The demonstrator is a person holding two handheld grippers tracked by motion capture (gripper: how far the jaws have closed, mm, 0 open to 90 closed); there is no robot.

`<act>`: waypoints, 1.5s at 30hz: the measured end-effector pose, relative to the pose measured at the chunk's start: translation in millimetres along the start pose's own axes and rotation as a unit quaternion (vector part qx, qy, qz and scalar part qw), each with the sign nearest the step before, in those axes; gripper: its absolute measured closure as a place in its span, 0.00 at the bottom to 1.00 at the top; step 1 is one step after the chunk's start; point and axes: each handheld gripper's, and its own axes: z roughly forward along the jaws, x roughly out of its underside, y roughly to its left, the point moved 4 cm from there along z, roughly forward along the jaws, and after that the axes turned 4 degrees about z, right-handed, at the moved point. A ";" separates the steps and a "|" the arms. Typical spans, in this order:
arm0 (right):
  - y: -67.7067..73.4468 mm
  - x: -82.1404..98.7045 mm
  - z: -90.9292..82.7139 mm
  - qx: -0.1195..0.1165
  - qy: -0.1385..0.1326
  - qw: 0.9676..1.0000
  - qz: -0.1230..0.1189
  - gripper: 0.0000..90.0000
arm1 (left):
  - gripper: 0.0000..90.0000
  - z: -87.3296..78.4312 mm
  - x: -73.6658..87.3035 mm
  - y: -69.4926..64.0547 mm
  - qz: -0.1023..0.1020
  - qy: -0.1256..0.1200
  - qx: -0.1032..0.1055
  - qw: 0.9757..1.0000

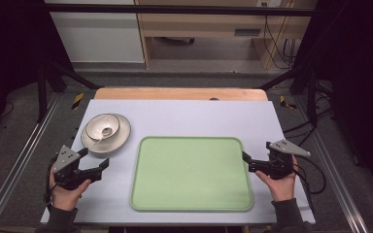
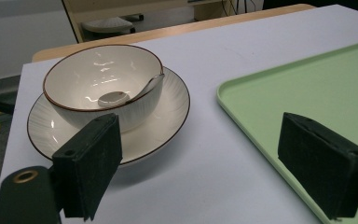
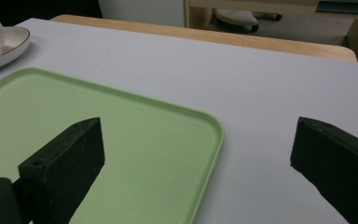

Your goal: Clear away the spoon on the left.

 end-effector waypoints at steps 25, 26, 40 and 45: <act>4.4 -2.7 1.5 -0.002 0.004 1.000 -0.003 0.04 | 0.15 15.1 -14.2 26.8 0.025 0.020 -0.020 0.999; 4.7 -2.7 1.8 -0.002 0.005 1.000 -0.005 0.04 | 0.17 16.6 -14.5 27.3 0.026 0.021 -0.020 0.999; 5.0 -2.1 3.5 -0.002 0.010 1.000 -0.005 0.04 | 0.32 34.9 -17.7 29.8 0.047 0.041 -0.036 0.997; 5.4 -1.5 4.5 -0.002 0.011 1.000 -0.004 0.04 | 0.41 39.4 -15.4 29.0 0.057 0.047 -0.041 0.996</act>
